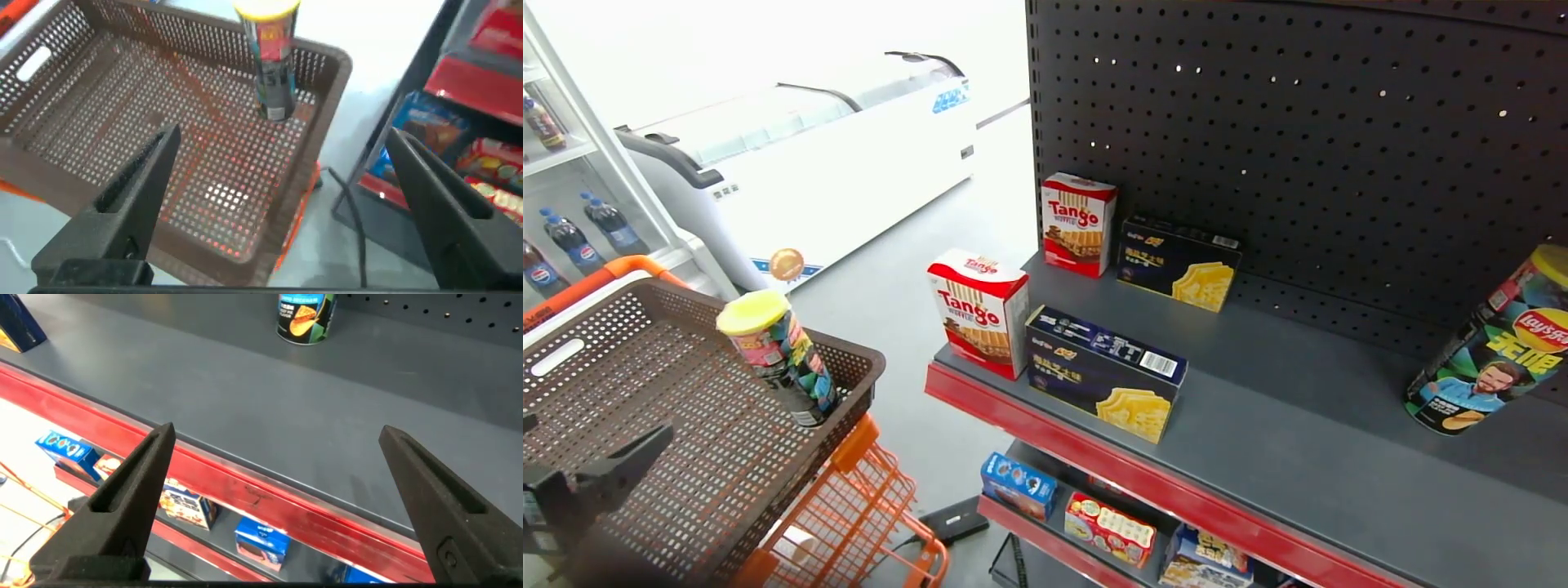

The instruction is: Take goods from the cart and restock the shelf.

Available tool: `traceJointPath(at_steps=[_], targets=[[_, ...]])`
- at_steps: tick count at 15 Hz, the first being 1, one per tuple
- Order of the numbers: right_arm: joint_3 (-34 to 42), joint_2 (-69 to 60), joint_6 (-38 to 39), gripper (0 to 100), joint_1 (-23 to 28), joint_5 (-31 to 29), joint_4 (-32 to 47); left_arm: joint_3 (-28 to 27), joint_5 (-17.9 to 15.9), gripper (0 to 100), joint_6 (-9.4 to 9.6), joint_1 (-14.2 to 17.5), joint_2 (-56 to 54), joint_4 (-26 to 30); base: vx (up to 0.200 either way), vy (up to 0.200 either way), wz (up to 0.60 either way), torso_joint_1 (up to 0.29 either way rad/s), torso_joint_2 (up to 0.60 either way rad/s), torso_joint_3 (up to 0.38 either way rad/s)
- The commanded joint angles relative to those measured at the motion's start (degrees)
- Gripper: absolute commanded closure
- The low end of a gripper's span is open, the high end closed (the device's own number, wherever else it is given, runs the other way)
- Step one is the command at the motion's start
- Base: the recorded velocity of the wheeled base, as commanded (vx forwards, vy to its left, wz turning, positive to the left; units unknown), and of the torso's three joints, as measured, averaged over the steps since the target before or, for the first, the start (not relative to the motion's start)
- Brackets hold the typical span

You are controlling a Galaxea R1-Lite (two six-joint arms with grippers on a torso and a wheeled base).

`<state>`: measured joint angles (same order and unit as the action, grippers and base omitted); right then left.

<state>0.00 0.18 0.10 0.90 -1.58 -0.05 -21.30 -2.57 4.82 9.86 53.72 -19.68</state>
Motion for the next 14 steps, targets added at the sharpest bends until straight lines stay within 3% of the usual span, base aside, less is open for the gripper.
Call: traceJointPath(at_steps=[1, 3, 4, 5, 7, 11, 14], targets=[[0.0, 0.08, -0.01, 0, -0.02, 0.0, -0.04, -0.76, -2.09, 0, 2.66, 3.32, 13.86, -2.82, 0.0, 0.0, 0.0, 0.0, 0.0, 0.0], [0.0, 0.08, -0.01, 0, -0.02, 0.0, -0.04, 0.91, -2.44, 0, 2.66, 2.97, 23.09, -14.16, 0.0, 0.0, 0.0, 0.0, 0.0, 0.0], [0.0, 0.08, -0.01, 0, -0.02, 0.0, -0.04, 1.08, -2.53, 0, 2.74, 2.88, 23.53, -15.22, 0.0, 0.0, 0.0, 0.0, 0.0, 0.0], [0.0, 0.08, -0.01, 0, -0.02, 0.0, -0.04, 3.02, -2.53, 0, 2.83, 2.88, 32.85, -30.69, 0.0, 0.0, 0.0, 0.0, 0.0, 0.0], [0.0, 0.08, -0.01, 0, -0.02, 0.0, -0.04, 3.72, -2.53, 0, 2.13, 2.88, 40.49, -43.17, 0.0, 0.0, 0.0, 0.0, 0.0, 0.0], [0.0, 0.08, -0.01, 0, -0.02, 0.0, -0.04, 0.82, -2.44, 0, 2.04, 3.15, 51.13, -54.24, 0.0, 0.0, 0.0, 0.0, 0.0, 0.0], [0.0, 0.08, -0.01, 0, -0.02, 0.0, -0.04, -3.49, -2.44, 0, 2.04, 2.44, 57.72, -58.9, 0.0, 0.0, 0.0, 0.0, 0.0, 0.0]])
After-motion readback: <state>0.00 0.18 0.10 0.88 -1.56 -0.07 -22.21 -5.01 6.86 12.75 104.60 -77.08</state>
